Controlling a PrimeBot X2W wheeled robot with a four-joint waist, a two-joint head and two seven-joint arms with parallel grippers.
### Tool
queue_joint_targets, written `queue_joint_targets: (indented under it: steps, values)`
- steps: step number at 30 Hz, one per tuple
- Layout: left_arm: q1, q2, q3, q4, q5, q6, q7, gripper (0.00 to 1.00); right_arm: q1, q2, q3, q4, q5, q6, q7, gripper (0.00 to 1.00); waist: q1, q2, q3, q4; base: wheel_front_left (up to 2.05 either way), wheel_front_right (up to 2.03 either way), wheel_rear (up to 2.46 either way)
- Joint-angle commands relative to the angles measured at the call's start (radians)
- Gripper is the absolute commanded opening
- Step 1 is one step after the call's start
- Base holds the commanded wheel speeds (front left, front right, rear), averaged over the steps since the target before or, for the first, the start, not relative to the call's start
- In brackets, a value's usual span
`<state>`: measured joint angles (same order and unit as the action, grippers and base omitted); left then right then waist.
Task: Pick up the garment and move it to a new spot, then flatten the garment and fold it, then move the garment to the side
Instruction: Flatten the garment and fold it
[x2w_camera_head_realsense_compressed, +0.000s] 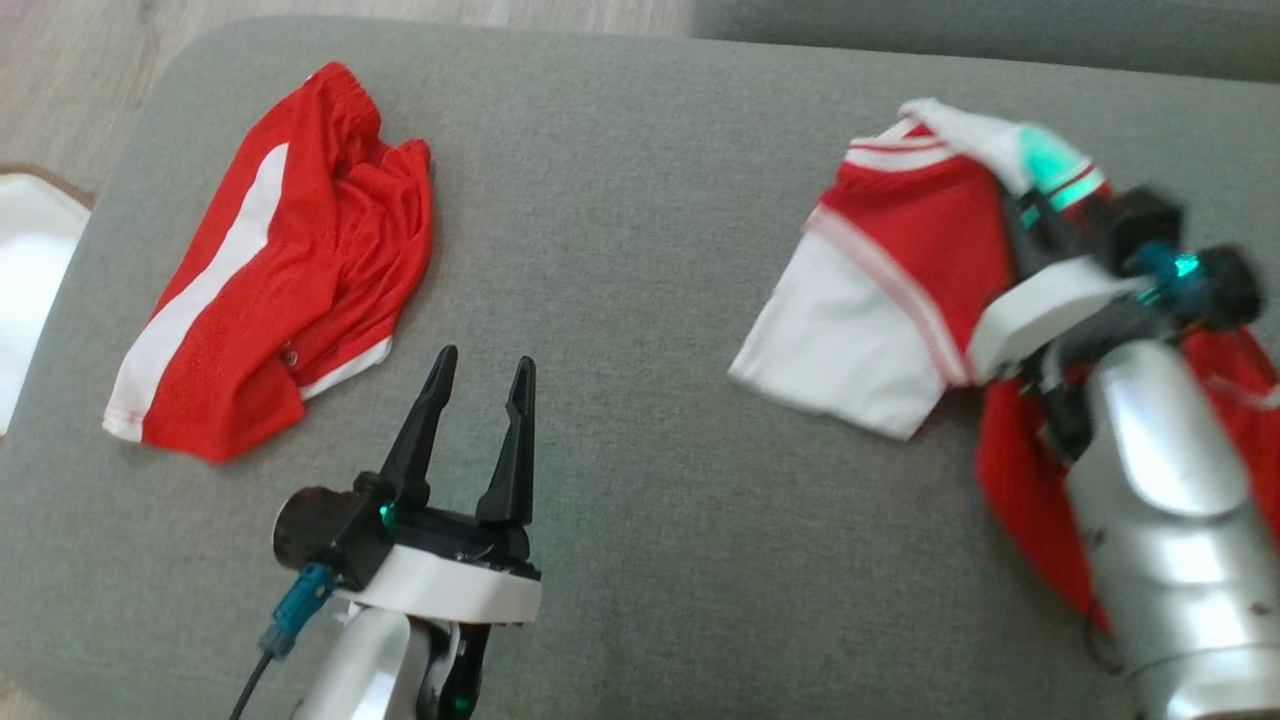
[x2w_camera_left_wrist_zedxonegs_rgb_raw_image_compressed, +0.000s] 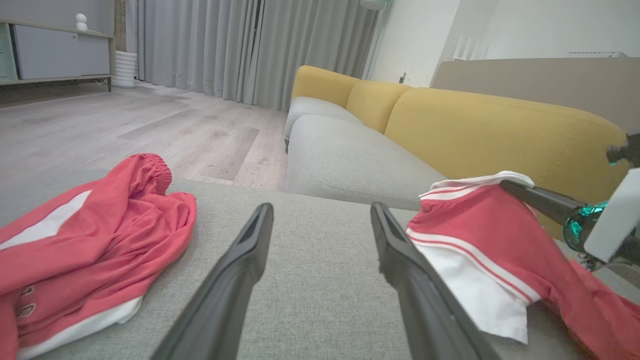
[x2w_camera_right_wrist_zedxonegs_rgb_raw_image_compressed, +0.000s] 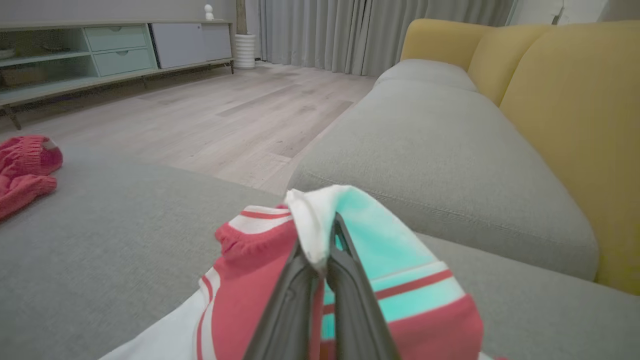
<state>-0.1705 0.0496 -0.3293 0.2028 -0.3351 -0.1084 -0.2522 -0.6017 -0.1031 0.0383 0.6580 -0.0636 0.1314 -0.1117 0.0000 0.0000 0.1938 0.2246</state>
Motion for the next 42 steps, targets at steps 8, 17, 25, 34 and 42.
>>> queue_joint_targets:
  steps: [8,17,25,34,42]
  values:
    - [-0.063,0.001,0.002,-0.041,-0.030,0.007,-0.010,1.00,-0.168,-0.080,0.040,-0.061,0.040,-0.001,0.088,0.00,0.0000,0.0000,0.062,0.060,0.00,0.00,0.00]
    - [-0.088,0.001,-0.007,-0.032,-0.039,0.008,-0.010,1.00,-0.276,-0.151,0.185,0.081,0.138,-0.001,0.127,1.00,0.0000,0.0000,0.090,0.088,0.00,0.00,0.00]
    - [-0.077,0.001,0.025,-0.026,-0.022,0.011,-0.010,1.00,-0.266,-0.158,0.186,0.128,0.180,-0.001,0.040,1.00,0.0000,0.0000,0.041,0.017,0.00,0.00,0.00]
    - [-0.036,0.001,0.063,-0.028,0.006,0.006,-0.010,1.00,-0.045,-0.102,0.099,-0.014,0.229,-0.001,-0.073,1.00,0.0000,0.0000,-0.051,-0.112,0.00,0.00,0.00]
    - [0.007,0.001,0.085,-0.035,0.014,0.005,-0.010,1.00,0.272,0.014,0.010,-0.233,0.202,-0.001,-0.106,1.00,0.0000,0.0000,-0.113,-0.193,0.00,0.00,0.00]
